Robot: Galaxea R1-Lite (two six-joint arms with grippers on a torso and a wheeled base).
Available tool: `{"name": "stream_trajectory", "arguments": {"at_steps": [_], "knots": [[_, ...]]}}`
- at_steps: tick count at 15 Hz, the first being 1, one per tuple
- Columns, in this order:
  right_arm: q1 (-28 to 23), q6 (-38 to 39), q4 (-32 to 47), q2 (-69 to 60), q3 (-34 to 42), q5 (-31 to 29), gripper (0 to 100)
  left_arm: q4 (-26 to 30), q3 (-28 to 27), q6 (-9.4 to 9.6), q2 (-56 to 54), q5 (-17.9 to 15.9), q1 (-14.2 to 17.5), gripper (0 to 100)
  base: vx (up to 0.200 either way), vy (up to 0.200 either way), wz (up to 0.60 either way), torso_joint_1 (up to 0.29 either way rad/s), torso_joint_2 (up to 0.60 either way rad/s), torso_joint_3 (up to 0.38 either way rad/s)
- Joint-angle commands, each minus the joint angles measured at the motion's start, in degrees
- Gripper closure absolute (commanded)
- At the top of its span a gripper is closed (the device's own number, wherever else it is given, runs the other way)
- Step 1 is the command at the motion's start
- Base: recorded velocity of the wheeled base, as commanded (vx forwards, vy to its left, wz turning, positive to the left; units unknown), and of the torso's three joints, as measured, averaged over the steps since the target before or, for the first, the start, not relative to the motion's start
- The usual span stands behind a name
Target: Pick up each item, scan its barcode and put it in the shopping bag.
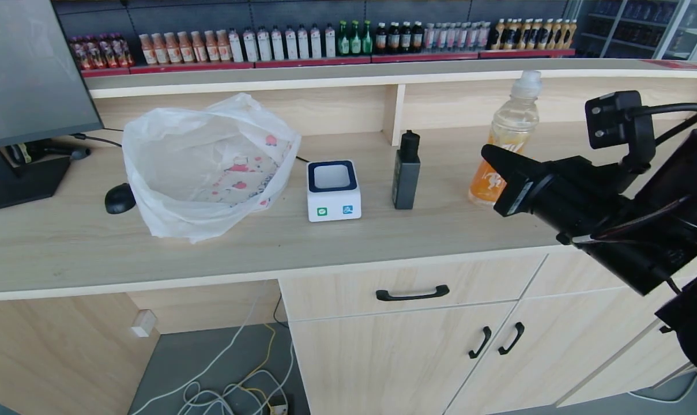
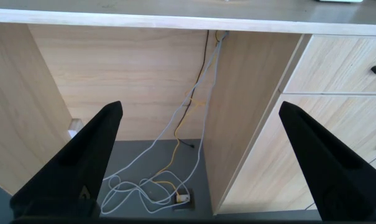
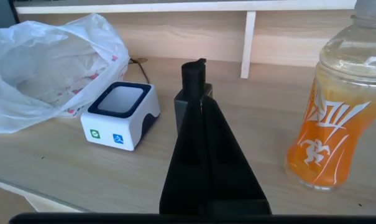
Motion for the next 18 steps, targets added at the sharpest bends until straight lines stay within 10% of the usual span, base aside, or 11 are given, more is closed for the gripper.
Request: {"name": "stream_trajectory", "arguments": {"at_steps": [1, 2, 3, 18], "knots": [[0.4, 0.0, -0.1, 2.9, -1.5, -0.1, 100, 0.0, 0.0, -0.01, 0.0, 0.0, 0.0, 0, 0.000, 0.000, 0.00, 0.000, 0.00, 0.000], [0.8, -0.1, -0.1, 4.0, -3.3, -0.1, 100, 0.0, 0.0, 0.07, 0.0, 0.0, 0.0, 0, 0.000, 0.000, 0.00, 0.000, 0.00, 0.000], [1.0, -0.2, 0.0, 4.4, -3.8, -0.1, 0, 0.0, 0.0, -0.01, 0.0, 0.0, 0.0, 0, 0.000, 0.000, 0.00, 0.000, 0.00, 0.000], [0.9, 0.4, 4.0, 21.1, -26.3, -2.1, 0, 0.0, 0.0, -0.01, 0.0, 0.0, 0.0, 0, 0.000, 0.000, 0.00, 0.000, 0.00, 0.000]]}}
